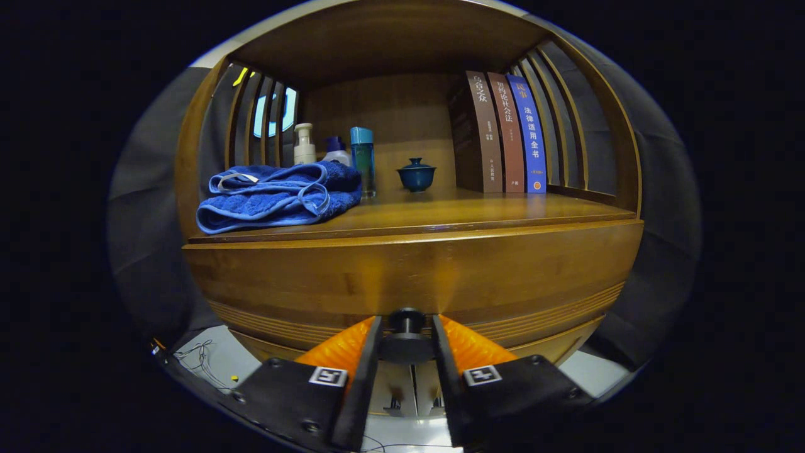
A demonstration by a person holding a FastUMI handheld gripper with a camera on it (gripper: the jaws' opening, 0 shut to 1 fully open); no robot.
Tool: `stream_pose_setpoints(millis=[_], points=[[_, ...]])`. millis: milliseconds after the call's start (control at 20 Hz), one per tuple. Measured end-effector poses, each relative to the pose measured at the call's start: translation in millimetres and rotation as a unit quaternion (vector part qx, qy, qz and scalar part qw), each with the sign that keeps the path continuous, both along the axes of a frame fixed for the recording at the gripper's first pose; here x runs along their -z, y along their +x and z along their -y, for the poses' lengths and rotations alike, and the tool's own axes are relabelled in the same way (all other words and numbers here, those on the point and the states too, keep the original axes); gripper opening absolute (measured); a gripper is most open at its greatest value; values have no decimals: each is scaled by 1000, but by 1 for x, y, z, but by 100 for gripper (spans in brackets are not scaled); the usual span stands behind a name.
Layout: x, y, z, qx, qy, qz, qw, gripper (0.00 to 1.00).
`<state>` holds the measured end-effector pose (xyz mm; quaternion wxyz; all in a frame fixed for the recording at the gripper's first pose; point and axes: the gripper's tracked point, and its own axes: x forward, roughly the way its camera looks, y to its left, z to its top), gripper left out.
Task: Pull open the drawer, take out the items inside it, and place them on the countertop above the cabinet.
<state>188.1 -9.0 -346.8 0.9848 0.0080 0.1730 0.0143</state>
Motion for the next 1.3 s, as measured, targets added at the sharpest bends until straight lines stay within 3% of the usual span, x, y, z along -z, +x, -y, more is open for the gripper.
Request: stream_pose_setpoints(millis=[150,300,950,1300], points=[[-1,-5,2,5,-24,5,1000,37],[-1,-5,1,14,-19,-2,1000,29],[-15,-103,7,14,-6,-8,1000,28],[-19,-132,8,3,-12,-16,1000,28]])
